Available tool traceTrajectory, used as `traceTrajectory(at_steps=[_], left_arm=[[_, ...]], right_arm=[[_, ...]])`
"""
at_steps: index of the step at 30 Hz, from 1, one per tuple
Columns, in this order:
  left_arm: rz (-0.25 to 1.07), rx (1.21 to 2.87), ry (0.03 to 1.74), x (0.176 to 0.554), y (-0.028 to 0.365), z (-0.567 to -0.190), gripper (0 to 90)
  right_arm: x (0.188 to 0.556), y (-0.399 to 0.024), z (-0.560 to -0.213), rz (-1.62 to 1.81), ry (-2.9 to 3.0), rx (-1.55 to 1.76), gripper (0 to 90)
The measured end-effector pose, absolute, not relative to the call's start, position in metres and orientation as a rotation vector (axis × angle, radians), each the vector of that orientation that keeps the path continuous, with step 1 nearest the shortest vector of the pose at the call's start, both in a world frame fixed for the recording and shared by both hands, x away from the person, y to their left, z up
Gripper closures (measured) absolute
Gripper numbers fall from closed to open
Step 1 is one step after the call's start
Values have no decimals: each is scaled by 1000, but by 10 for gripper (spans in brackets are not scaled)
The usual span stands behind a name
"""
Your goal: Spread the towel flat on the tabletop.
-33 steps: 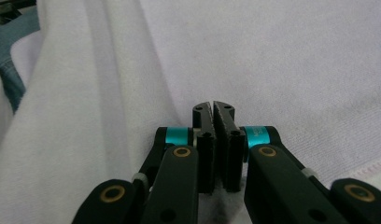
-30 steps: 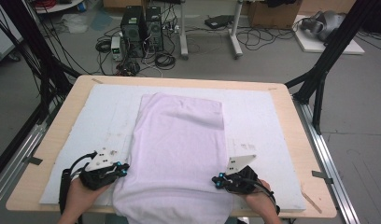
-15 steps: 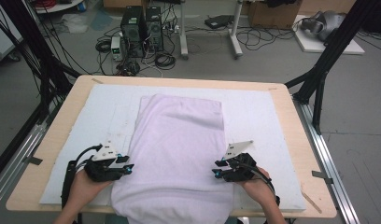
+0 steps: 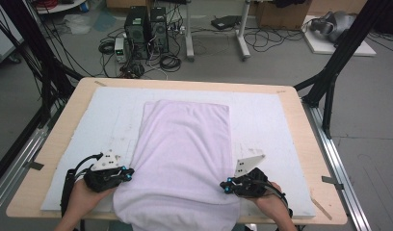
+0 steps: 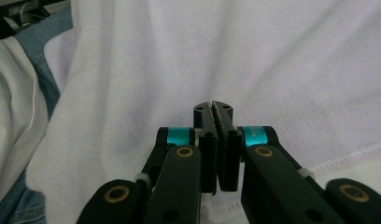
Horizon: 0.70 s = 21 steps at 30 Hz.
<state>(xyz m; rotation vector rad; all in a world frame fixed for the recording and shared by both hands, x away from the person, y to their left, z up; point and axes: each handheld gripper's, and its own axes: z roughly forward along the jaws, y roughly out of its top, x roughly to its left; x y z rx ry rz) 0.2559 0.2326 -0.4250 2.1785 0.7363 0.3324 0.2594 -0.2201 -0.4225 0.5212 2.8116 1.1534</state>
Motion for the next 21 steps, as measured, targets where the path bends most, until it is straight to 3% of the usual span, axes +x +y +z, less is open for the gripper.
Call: traceTrajectory(at_steps=[3, 6, 14, 18, 21], left_arm=[[362, 2104, 721, 241, 233, -413, 590], [335, 2085, 644, 222, 227, -407, 584], [243, 2200, 500, 186, 204, -428, 686], [233, 2249, 499, 186, 198, -445, 593], [258, 2235, 478, 184, 197, -446, 639]], right_arm=[[245, -226, -407, 1233, 2715, 513, 790], [220, -221, -401, 1310, 2700, 413, 754], [186, -206, -425, 1207, 2782, 317, 724], [190, -202, -438, 1114, 2813, 311, 669], [189, -202, -443, 1122, 2768, 313, 776]])
